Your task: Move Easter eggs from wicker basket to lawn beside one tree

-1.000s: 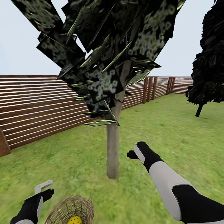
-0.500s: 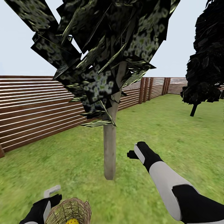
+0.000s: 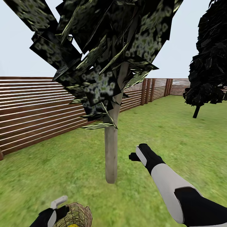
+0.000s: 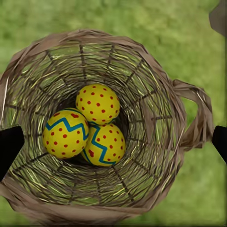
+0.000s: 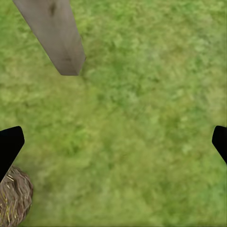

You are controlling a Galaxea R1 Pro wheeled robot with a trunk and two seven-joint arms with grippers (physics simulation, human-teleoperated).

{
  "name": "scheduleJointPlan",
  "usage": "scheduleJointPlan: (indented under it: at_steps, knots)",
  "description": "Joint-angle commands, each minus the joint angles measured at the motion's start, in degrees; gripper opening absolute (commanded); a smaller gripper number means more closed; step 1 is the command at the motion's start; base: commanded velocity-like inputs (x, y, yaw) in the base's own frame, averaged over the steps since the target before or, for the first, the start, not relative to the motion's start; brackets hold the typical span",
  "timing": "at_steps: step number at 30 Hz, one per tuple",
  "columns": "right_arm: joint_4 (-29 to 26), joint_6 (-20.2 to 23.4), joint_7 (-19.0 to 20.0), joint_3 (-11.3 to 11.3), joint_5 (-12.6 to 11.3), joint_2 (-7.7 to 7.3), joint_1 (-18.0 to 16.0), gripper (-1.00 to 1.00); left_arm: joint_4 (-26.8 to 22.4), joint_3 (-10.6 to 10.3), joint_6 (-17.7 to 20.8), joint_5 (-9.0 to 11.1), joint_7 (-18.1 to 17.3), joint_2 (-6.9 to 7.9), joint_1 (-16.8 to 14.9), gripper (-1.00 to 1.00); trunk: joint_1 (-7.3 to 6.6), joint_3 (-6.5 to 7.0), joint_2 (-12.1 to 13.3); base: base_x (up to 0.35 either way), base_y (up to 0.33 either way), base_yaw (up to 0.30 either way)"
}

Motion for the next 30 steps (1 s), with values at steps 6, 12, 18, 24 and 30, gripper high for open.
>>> scheduleJointPlan:
  at_steps: [6,12,18,24,30]
  knots:
    - [-0.1,0.2,-0.5,0.4,-0.5,-0.05,0.0,1.00,1.1,0.3,0.5,-0.2,-0.2,0.08,-0.1,1.00,0.01,-0.07,0.0,0.016,0.000,0.000]
    - [-0.1,0.4,-0.5,0.4,-0.5,-0.05,0.0,1.00,1.4,0.3,0.9,-0.2,0.0,0.20,-0.1,1.00,0.01,-0.07,0.0,0.003,0.000,0.000]
    - [-0.1,0.4,-0.5,0.4,-0.5,-0.05,0.0,1.00,1.5,0.3,1.1,-0.2,0.3,0.31,-0.1,1.00,0.01,-0.07,0.0,0.000,0.000,0.000]
    - [-0.1,0.4,-0.5,0.4,-0.5,-0.05,0.0,1.00,1.6,0.3,1.3,-0.3,0.5,0.32,-0.1,1.00,0.01,-0.07,0.0,0.000,0.000,0.000]
    - [-0.1,0.4,-0.5,0.4,-0.5,-0.05,0.0,1.00,1.6,0.3,1.5,-0.3,0.8,0.34,-0.2,1.00,0.01,-0.07,0.0,0.000,0.000,0.000]
